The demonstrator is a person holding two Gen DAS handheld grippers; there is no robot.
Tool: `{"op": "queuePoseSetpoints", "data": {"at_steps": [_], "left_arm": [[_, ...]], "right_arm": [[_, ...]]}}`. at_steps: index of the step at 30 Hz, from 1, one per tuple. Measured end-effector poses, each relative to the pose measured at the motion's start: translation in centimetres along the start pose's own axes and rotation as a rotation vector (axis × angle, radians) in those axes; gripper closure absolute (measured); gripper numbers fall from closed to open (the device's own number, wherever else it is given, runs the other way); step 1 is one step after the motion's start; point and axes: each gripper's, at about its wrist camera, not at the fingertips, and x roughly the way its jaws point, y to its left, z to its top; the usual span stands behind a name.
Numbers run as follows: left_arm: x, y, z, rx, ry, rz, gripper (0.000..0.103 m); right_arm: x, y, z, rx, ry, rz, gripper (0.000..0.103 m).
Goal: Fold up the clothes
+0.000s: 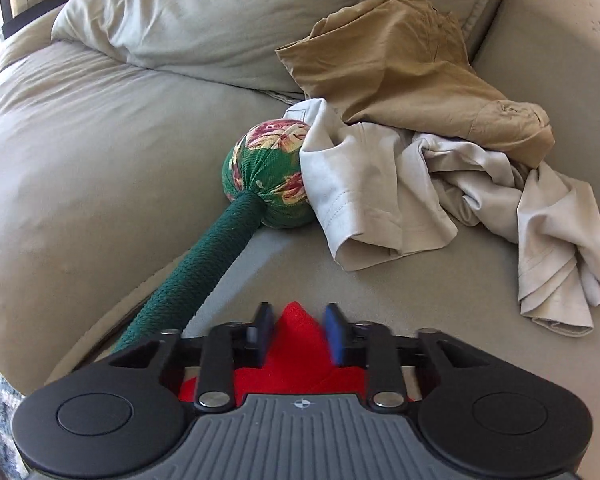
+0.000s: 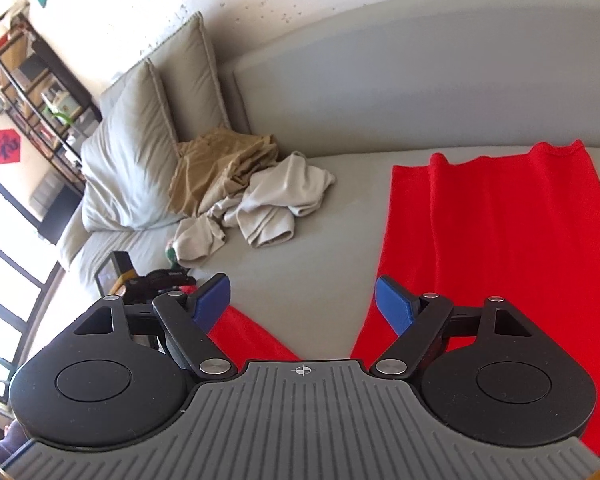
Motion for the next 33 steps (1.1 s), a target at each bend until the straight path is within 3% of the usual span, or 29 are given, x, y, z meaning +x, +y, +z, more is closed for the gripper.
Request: {"op": "queuePoseSetpoints", "data": {"at_steps": [7, 10, 11, 16, 18, 23, 26, 30, 33], "left_arm": [[-1.6, -1.9, 1.3, 0.134, -0.142, 0.028, 0.099], [-0.5, -3.2, 1.7, 0.163, -0.145, 0.058, 0.095], [0.1, -3.6, 1.6, 0.165, -0.133, 0.079, 0.092], [-0.6, -3.9, 0.5, 0.15, -0.146, 0.145, 0.04], [-2.5, -3.5, 0.4, 0.143, -0.164, 0.139, 0.037], [-10.3, -2.3, -0.4, 0.091, -0.211, 0.07, 0.033], [-16.0, -3.3, -2.3, 0.129, -0.226, 0.017, 0.033], [-23.6, -5.4, -7.5, 0.179, -0.179, -0.107, 0.03], [-27.6, -7.0, -13.1, 0.186, -0.096, -0.253, 0.03]], "right_arm": [[1.5, -0.7, -0.2, 0.01, 0.023, -0.009, 0.022], [1.9, -0.8, -0.4, 0.004, 0.034, -0.02, 0.022], [2.0, -0.9, -0.4, 0.004, 0.04, -0.021, 0.022], [0.8, -0.9, -0.3, 0.012, 0.036, -0.004, 0.022], [-0.5, -1.0, -0.2, 0.022, 0.012, 0.006, 0.022], [-5.1, -1.2, -0.8, 0.048, -0.059, 0.028, 0.022], [-8.7, -1.6, -1.7, 0.062, -0.104, 0.039, 0.021], [-15.3, -3.6, -3.9, 0.092, -0.172, 0.019, 0.018], [-19.9, -6.0, -6.3, 0.099, -0.197, -0.017, 0.011]]}}
